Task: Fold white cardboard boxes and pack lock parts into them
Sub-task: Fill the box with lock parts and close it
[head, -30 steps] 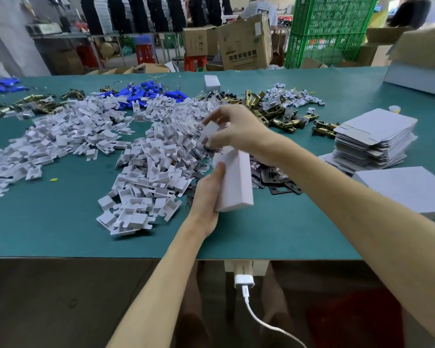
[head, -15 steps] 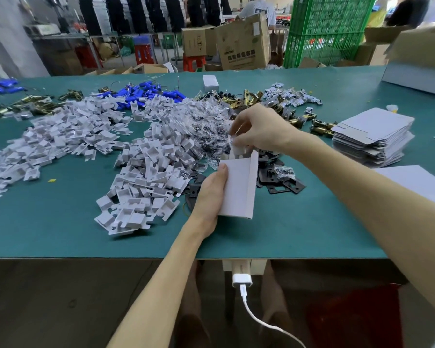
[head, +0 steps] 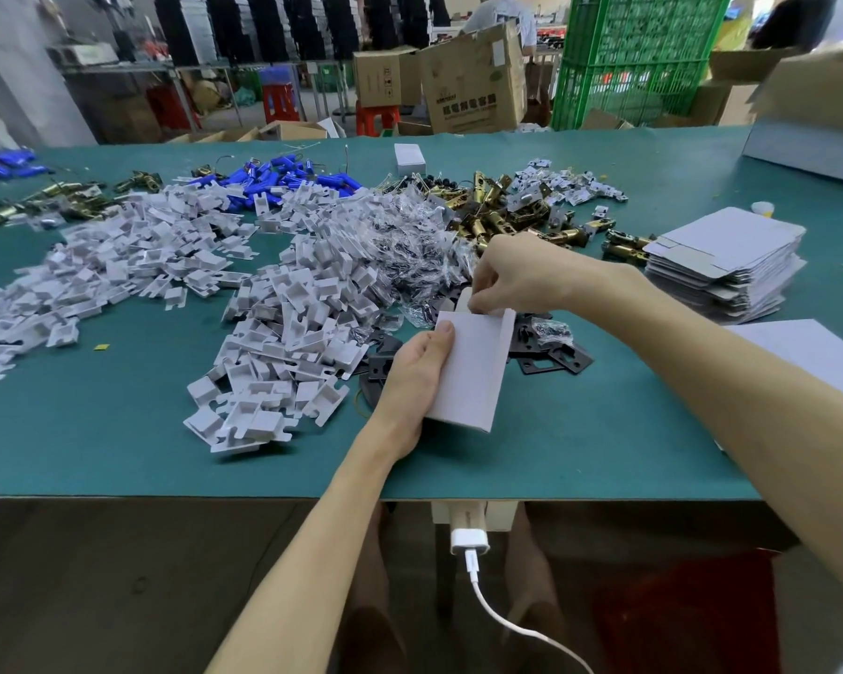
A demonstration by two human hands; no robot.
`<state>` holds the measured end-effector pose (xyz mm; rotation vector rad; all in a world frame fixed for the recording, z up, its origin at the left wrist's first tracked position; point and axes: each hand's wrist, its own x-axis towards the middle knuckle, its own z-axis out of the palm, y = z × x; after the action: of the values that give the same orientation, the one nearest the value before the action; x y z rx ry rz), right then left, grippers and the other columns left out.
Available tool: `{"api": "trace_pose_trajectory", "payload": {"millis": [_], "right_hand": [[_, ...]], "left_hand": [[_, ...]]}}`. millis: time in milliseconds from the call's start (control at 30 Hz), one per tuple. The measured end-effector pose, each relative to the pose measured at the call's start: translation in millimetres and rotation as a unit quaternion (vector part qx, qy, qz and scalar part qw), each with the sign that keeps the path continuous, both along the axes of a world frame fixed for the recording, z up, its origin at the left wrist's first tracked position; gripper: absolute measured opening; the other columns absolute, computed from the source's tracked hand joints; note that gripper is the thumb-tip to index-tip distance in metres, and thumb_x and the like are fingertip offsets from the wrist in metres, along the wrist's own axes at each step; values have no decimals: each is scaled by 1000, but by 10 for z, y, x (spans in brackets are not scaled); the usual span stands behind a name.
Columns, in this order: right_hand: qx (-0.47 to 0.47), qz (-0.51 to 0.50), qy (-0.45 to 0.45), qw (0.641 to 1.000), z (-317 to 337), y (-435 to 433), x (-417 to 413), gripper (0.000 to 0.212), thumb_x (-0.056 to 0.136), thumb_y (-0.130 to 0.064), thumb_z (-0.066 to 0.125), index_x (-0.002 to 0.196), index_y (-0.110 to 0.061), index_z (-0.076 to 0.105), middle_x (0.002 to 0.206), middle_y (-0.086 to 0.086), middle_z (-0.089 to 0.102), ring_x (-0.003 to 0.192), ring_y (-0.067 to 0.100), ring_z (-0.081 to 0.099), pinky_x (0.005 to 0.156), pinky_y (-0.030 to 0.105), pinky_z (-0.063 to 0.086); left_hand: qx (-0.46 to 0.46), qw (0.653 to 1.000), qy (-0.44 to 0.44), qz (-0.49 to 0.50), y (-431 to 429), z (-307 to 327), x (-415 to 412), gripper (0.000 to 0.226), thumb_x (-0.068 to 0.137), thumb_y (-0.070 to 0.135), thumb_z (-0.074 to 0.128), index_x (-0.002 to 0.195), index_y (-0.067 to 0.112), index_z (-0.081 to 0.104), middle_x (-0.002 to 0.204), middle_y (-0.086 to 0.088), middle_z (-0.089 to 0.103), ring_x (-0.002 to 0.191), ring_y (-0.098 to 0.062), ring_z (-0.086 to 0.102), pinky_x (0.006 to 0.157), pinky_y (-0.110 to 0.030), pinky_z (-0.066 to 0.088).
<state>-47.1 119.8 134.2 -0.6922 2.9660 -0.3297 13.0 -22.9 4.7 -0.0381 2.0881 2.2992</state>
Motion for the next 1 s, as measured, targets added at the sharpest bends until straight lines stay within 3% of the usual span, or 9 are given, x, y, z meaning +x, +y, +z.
{"api": "trace_pose_trajectory", "payload": {"millis": [100, 200, 333, 400, 500, 567, 667, 767, 1000], "right_hand": [[-23, 0, 42, 999, -1, -23, 49, 20, 97, -17, 63, 104, -6, 78, 98, 11, 75, 86, 25, 67, 77, 34, 55], [-50, 13, 87, 995, -13, -142, 149, 20, 98, -15, 60, 108, -8, 76, 106, 9, 74, 98, 26, 67, 90, 39, 56], [-12, 61, 113, 992, -115, -407, 265, 17, 96, -13, 60, 107, -10, 74, 105, 5, 71, 102, 25, 63, 97, 40, 50], [10, 73, 117, 990, -207, -557, 278, 13, 95, -12, 61, 101, -11, 72, 102, 4, 70, 101, 25, 62, 99, 41, 45], [50, 66, 121, 989, -362, -783, 220, 23, 96, -6, 60, 74, -13, 53, 78, 1, 56, 81, 25, 57, 83, 38, 37], [75, 67, 93, 991, -470, -901, 166, 37, 97, -8, 62, 69, -15, 39, 71, 0, 46, 64, 20, 47, 77, 38, 35], [88, 61, 40, 993, -611, -1024, 108, 33, 94, -8, 66, 73, -12, 41, 75, 2, 43, 59, 18, 43, 66, 40, 38], [64, 44, 16, 997, -684, -1049, 72, 36, 92, 1, 61, 72, -12, 35, 77, 4, 39, 59, 19, 40, 53, 36, 33], [42, 8, -28, 999, -718, -1056, 38, 28, 91, 2, 52, 72, -12, 37, 76, 4, 46, 60, 18, 45, 46, 32, 30]], "left_hand": [[1, 1000, 0, -12, 9, -3, 15, 56, 103, 50, 57, 120, -3, 56, 105, -12, 69, 90, -25, 66, 78, -41, 52], [-8, 999, -2, -32, 6, 1, 29, 41, 88, 48, 64, 108, 13, 59, 103, -3, 70, 88, -18, 66, 76, -32, 52], [-19, 999, 21, -39, 7, -7, 32, 48, 83, 34, 66, 125, 11, 60, 115, -12, 67, 104, -20, 61, 90, -36, 46], [-32, 998, 38, -47, 0, -7, 32, 51, 85, 33, 67, 130, 10, 59, 111, -4, 66, 104, -15, 59, 90, -33, 44], [-58, 996, 27, -62, -14, 8, 43, 46, 83, 40, 69, 127, 31, 59, 111, 23, 72, 106, 5, 63, 87, -16, 51], [-79, 994, 19, -69, -20, -13, 47, 37, 79, 41, 64, 116, 36, 58, 102, 31, 70, 93, 18, 60, 76, -7, 48], [-103, 992, 4, -73, -33, -67, 48, 24, 81, 32, 60, 105, 35, 55, 103, 20, 64, 89, 9, 57, 77, -15, 47], [-112, 991, -11, -71, -43, -123, 9, 20, 101, 14, 58, 103, 33, 54, 105, 12, 60, 94, -9, 51, 80, -25, 43], [-123, 991, -19, -55, -38, -167, -40, 19, 104, 19, 55, 103, 38, 53, 108, 20, 58, 95, 2, 50, 79, -21, 44]]}}
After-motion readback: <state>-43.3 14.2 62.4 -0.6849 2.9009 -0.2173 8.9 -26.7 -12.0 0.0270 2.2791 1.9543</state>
